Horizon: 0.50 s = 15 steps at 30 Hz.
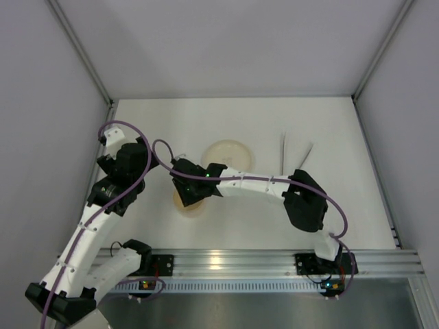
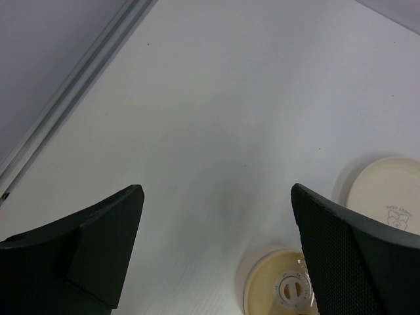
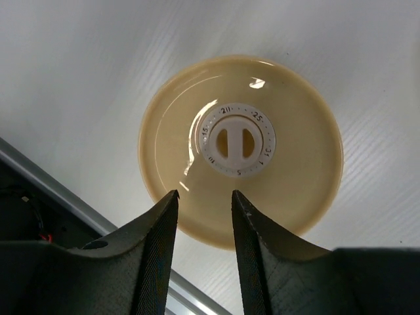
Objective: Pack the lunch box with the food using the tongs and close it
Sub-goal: Close the box lid on the packing box, then reset both arms
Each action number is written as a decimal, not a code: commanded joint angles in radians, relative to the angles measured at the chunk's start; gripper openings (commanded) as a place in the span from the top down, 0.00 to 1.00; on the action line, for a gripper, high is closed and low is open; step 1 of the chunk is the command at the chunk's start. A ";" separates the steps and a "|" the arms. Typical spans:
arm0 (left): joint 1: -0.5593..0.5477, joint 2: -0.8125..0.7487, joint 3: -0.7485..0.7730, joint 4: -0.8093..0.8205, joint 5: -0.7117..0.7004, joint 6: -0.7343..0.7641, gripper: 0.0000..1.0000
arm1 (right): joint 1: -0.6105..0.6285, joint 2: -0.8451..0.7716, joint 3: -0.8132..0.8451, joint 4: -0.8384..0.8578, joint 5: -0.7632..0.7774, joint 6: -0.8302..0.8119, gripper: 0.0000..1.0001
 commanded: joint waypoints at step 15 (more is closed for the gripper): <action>0.007 -0.009 -0.021 0.056 0.132 0.048 0.01 | -0.032 -0.792 -0.325 0.035 0.523 -0.006 0.01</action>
